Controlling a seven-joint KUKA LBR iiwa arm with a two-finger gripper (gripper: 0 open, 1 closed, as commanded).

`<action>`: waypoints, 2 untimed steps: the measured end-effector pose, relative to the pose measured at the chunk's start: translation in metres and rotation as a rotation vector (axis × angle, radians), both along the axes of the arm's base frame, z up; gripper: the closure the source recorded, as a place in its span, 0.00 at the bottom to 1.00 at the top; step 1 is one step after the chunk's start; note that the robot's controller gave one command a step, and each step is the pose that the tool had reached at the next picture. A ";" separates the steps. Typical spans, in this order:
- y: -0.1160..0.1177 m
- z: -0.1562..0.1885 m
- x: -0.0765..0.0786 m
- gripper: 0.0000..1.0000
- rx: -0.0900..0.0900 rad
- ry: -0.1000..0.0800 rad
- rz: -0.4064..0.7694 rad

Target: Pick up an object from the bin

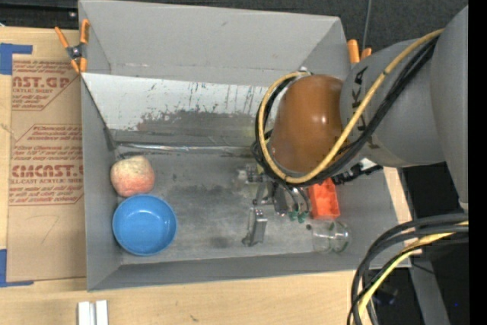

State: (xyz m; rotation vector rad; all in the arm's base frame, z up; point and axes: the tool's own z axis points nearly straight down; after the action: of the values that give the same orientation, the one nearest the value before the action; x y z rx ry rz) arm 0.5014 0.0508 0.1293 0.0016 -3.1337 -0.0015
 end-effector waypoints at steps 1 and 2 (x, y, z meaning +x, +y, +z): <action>0.000 0.004 0.002 0.00 0.000 -0.008 -0.001; 0.119 -0.008 0.028 0.00 0.001 -0.004 0.192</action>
Offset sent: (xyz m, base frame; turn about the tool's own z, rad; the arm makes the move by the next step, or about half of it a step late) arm 0.0372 0.1691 -0.0136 -0.2737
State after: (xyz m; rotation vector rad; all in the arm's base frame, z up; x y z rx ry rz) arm 0.5289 0.1695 0.1209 0.3023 -3.1232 -0.0025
